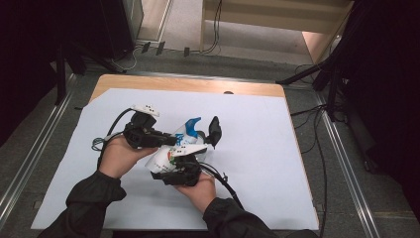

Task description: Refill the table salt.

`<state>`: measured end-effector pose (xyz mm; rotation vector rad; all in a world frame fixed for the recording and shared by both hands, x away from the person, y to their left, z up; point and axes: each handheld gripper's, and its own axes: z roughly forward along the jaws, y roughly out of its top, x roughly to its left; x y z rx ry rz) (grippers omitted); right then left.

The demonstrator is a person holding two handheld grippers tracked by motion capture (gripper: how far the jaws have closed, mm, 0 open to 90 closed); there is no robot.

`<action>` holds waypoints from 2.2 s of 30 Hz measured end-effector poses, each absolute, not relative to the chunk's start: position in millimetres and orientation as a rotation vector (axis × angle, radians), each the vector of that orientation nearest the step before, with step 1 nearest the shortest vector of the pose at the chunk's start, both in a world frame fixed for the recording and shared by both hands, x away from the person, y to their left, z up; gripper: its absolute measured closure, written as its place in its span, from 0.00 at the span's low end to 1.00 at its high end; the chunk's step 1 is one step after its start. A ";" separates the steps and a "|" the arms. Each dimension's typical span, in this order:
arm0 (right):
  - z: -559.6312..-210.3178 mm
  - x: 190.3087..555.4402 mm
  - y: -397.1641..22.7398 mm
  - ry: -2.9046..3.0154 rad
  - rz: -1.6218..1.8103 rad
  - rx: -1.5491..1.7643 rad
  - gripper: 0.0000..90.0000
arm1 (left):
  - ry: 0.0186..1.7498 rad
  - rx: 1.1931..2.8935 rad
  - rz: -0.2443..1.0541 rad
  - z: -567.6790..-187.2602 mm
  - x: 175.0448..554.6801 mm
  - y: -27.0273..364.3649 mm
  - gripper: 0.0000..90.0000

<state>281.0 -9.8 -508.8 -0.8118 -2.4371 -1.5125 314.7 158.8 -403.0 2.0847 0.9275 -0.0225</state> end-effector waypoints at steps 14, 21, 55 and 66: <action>-507.3 280.8 -8.7 -2.451 -1.516 -0.799 0.59 | 0.921 2.081 0.023 -403.8 314.1 155.5 0.93; -506.1 280.4 -8.8 -2.436 -1.518 -0.801 0.61 | 0.923 2.073 0.027 -404.3 314.5 155.3 0.92; -500.2 279.5 -9.1 -2.383 -1.536 -0.807 0.60 | 0.936 2.050 0.060 -403.9 314.5 151.3 0.95; -499.4 279.4 -8.8 -2.384 -1.532 -0.818 0.63 | 0.938 2.048 0.057 -403.9 314.5 151.2 0.95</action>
